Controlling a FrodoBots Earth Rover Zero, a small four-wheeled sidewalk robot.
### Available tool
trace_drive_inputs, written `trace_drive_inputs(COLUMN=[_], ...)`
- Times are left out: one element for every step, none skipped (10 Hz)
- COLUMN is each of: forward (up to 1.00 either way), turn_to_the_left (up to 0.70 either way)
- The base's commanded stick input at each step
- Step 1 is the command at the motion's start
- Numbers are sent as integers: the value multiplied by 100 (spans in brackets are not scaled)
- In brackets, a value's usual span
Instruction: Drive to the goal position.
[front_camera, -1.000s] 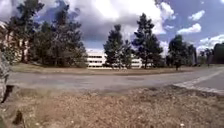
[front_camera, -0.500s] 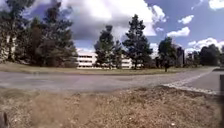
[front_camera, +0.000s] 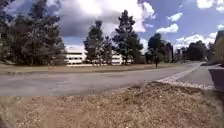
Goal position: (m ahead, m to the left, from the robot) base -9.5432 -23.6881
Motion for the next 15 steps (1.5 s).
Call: trace_drive_inputs(forward=[85,85,85,85,85,85,85,85,85,85,85,85,85,85,85], turn_to_the_left=[-34,-34,-34,-34,-22,0,0,0,0,0,0,0,0,0,0])
